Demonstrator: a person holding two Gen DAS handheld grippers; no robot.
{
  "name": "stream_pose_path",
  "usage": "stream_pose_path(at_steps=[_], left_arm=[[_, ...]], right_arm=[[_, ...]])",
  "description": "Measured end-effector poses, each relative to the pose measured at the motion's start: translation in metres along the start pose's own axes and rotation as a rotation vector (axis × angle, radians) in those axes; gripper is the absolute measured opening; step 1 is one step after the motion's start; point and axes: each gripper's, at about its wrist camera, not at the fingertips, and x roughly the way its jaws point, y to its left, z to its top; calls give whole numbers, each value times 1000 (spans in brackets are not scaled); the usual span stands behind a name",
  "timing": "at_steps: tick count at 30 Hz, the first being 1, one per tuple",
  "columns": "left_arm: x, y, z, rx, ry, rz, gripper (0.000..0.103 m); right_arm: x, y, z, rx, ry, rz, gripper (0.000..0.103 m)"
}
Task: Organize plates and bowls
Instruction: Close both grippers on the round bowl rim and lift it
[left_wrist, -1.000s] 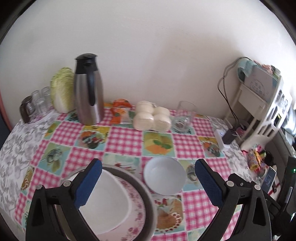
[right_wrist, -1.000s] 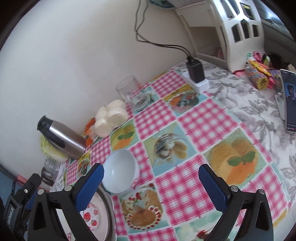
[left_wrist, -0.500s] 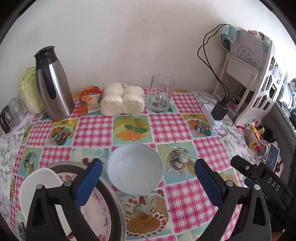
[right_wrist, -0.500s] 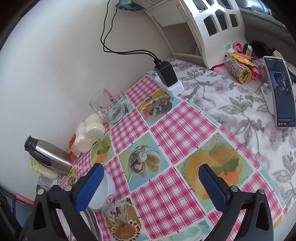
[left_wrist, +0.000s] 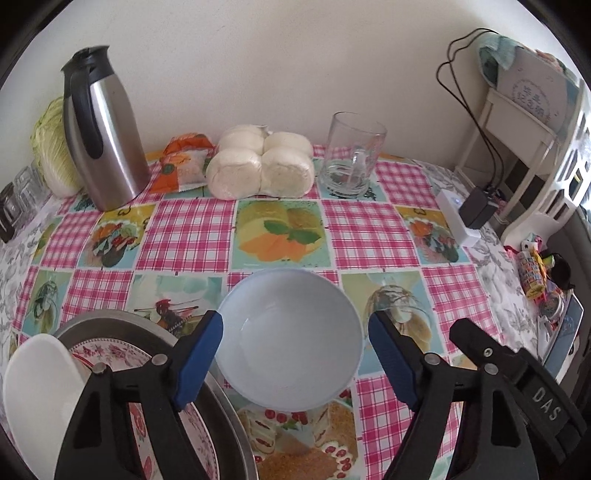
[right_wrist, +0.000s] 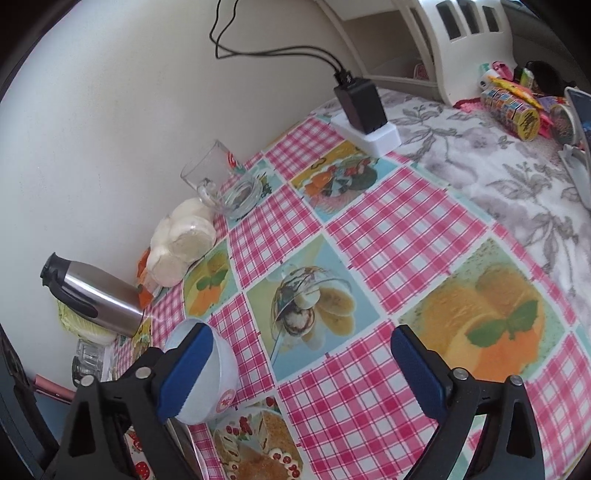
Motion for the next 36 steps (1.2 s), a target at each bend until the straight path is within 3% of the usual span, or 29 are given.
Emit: stream_pose_path(at_steps=[11, 26, 36], left_arm=[[26, 19, 4, -70, 15, 39, 74], [26, 27, 8, -119, -18, -16, 70], [25, 28, 8, -122, -20, -30, 70]], right_arm=[[37, 14, -9, -13, 55, 83, 78], [52, 31, -17, -58, 114, 171, 48], [66, 48, -29, -117, 149, 170, 32]])
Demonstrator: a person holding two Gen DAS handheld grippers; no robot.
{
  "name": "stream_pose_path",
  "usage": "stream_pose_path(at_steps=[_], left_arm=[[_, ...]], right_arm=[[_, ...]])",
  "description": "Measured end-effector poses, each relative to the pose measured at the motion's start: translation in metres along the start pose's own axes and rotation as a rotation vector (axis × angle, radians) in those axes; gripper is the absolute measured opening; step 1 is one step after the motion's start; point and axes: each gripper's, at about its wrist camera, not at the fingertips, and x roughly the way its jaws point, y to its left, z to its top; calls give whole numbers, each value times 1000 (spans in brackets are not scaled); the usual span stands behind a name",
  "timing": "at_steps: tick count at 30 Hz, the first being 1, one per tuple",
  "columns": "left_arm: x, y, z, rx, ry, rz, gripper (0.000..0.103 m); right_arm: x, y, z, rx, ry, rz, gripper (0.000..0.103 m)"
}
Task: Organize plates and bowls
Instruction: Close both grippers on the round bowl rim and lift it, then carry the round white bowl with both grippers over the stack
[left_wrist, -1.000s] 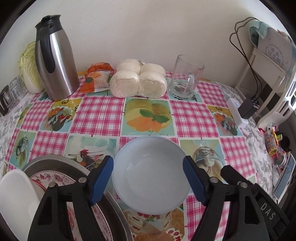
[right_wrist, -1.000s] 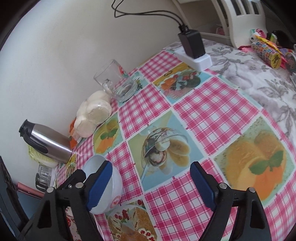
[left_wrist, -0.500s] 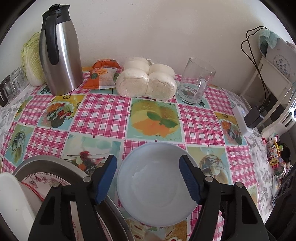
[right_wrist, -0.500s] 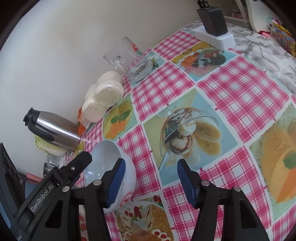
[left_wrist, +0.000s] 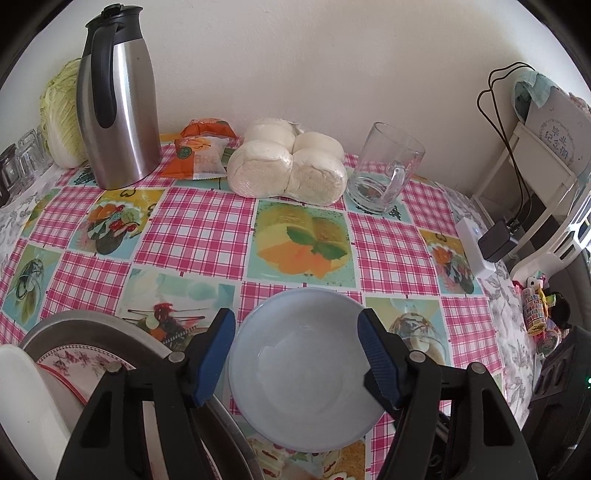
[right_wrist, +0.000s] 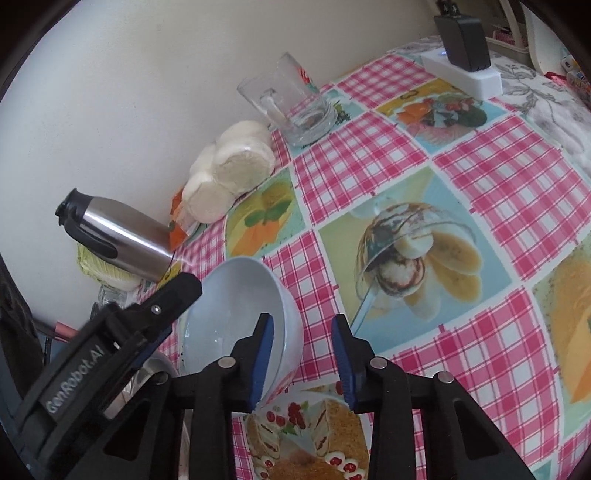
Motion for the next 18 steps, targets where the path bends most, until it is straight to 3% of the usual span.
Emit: stream_pose_path(at_steps=[2, 5, 18], left_arm=[[0, 0, 0, 2, -1, 0, 70], [0, 0, 0, 5, -1, -1, 70], [-1, -8, -1, 39, -1, -12, 70]], right_arm=[[5, 3, -2, -10, 8, 3, 30], [10, 3, -3, -6, 18, 7, 17], [-4, -7, 3, -19, -6, -31, 10]])
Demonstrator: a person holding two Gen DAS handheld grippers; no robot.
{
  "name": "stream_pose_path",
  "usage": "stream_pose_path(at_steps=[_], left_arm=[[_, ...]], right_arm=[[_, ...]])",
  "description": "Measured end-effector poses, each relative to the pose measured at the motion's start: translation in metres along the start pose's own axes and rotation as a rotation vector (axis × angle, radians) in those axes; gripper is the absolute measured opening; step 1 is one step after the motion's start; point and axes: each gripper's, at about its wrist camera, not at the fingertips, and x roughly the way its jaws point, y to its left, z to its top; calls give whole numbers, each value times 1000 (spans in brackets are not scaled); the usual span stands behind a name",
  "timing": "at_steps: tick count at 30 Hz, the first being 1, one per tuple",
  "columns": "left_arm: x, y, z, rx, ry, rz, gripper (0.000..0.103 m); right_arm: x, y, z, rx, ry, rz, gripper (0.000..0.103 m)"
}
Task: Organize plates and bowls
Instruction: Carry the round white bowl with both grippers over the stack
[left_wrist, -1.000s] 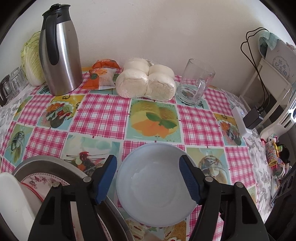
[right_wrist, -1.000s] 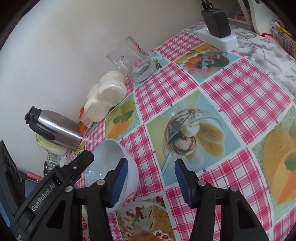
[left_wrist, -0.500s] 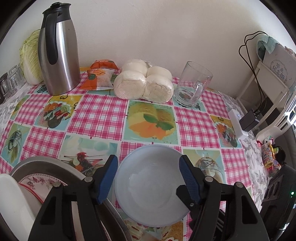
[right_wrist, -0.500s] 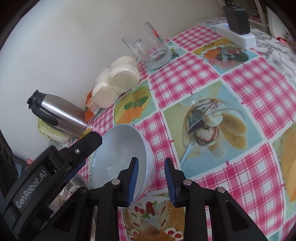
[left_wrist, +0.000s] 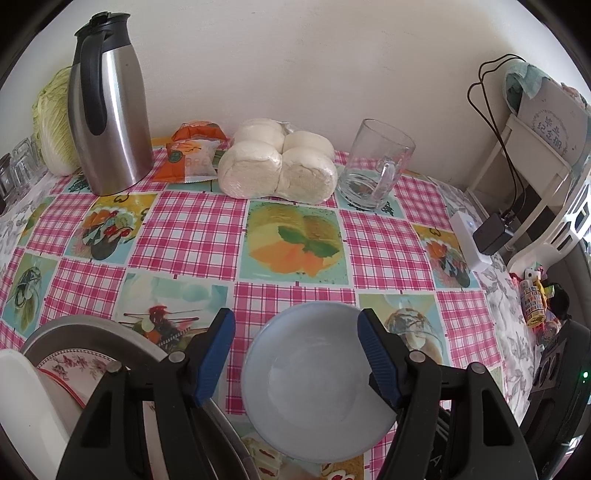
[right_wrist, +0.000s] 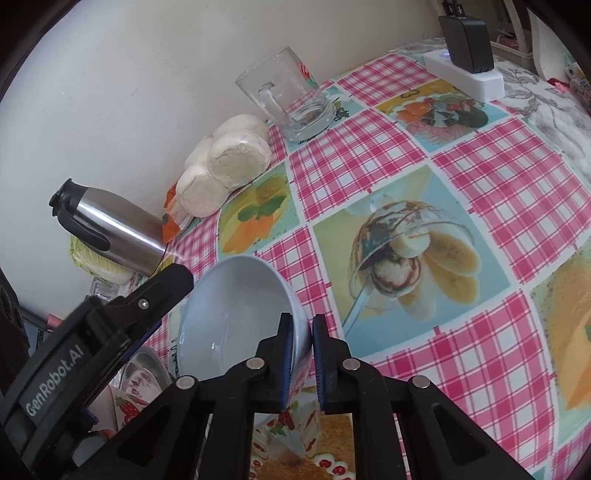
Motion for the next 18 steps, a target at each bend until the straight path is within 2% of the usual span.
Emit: stream_pose_path(at_steps=[5, 9, 11, 13, 15, 16, 18], left_arm=[[2, -7, -2, 28, 17, -10, 70], [8, -12, -6, 43, 45, -28, 62], [12, -15, -8, 54, 62, -31, 57], [18, -18, -11, 64, 91, -42, 41], [24, -22, -15, 74, 118, -49, 36], [27, -24, -18, 77, 132, -52, 29], [30, -23, -21, 67, 143, -53, 27]], right_arm=[[-8, -17, 4, 32, -13, 3, 10], [-16, -31, 7, 62, -31, -11, 10], [-19, -37, 8, 73, -37, -14, 10], [-21, -40, 9, 82, -40, -16, 10], [-21, -40, 9, 83, -39, -18, 10], [-22, -40, 9, 83, -38, -20, 10], [-23, -39, 8, 78, -38, -29, 10]])
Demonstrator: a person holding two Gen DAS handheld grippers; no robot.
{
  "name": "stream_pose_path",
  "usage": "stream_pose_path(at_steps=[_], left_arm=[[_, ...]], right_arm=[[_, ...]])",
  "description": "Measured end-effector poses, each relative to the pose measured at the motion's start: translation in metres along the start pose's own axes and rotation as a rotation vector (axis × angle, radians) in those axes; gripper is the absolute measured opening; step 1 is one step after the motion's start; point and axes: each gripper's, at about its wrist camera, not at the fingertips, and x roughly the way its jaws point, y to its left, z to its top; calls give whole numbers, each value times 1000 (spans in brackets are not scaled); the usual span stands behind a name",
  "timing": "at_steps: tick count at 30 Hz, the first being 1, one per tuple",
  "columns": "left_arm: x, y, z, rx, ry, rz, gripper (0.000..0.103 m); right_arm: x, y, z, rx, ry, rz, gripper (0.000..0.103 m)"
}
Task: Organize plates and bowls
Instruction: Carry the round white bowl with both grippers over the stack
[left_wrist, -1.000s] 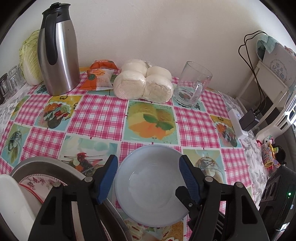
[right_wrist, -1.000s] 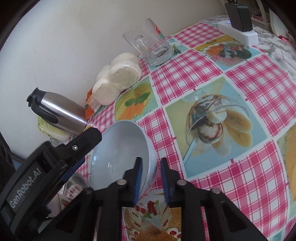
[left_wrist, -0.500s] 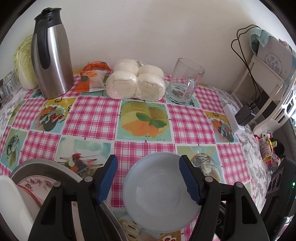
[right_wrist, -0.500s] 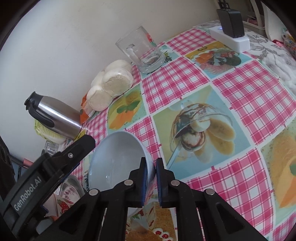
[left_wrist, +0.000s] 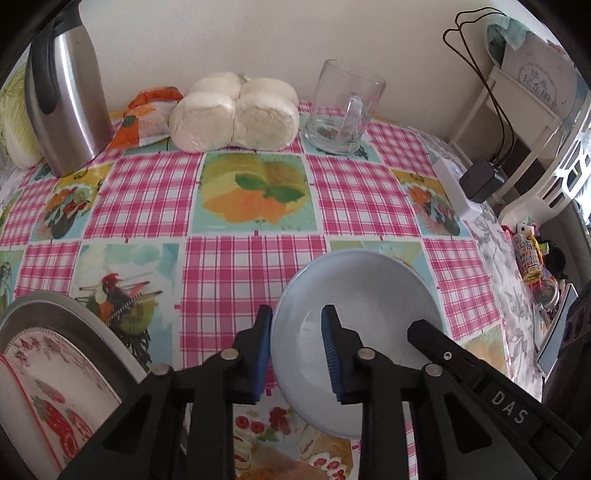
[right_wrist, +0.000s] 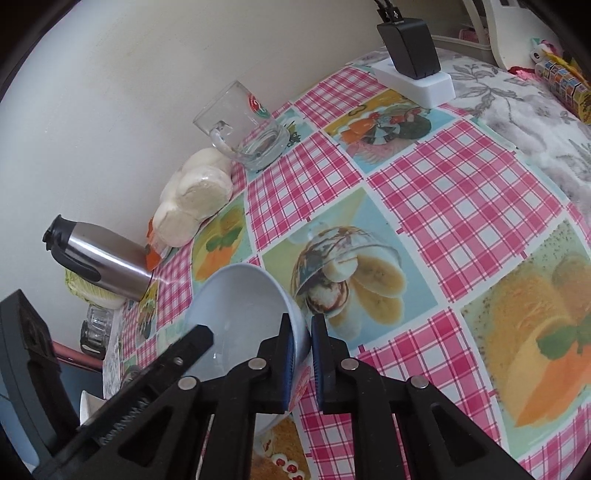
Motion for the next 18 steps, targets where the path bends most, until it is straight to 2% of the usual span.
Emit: stream_pose_path(at_steps=[3, 7, 13, 18], left_arm=[[0, 4, -2, -28, -2, -14, 23], [0, 9, -4, -52, -6, -5, 10], [-4, 9, -9, -49, -22, 8, 10], [-24, 8, -5, -55, -63, -8, 9]], right_arm=[[-1, 1, 0, -4, 2, -10, 10], [-4, 1, -1, -8, 6, -24, 10], [-11, 8, -4, -20, 7, -53, 10], [-25, 13, -4, -12, -8, -26, 10]])
